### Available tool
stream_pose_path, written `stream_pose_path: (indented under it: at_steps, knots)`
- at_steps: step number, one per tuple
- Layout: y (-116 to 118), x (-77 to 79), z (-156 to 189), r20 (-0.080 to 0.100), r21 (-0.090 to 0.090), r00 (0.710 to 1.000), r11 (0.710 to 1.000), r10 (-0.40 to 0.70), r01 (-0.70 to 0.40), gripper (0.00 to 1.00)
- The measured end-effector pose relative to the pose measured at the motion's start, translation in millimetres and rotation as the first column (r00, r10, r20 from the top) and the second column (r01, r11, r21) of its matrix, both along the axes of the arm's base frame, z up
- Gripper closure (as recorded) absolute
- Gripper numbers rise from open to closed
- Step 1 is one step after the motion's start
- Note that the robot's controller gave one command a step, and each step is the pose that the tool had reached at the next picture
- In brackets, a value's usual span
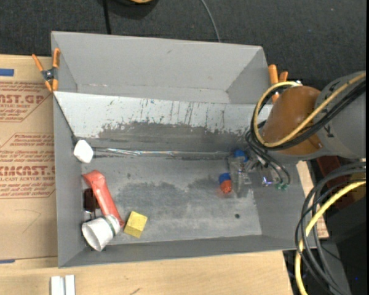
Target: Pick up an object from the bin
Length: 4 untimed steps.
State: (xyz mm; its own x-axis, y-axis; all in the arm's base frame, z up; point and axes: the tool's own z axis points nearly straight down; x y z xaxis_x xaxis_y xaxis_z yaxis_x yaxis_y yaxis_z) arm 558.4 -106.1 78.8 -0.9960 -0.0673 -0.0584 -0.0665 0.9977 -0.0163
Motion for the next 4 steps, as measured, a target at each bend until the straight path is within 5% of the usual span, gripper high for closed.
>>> stream_pose_path:
  at_steps: [1, 2, 3, 4]
  knots:
    - [6.7, -10.6, 34.6, -0.031, -0.003, 0.995, 0.996, 0.090, -0.090, 1.00]
    - [-22.1, 18.1, 60.1, 0.000, 0.000, 1.000, 1.000, 0.025, -0.025, 1.00]
    - [11.3, -0.3, 23.3, -0.026, 0.005, 0.993, 0.993, -0.115, 0.115, 0.00]
    - [11.9, -1.1, 22.2, -0.028, 0.004, 0.993, 0.993, -0.114, 0.114, 0.00]
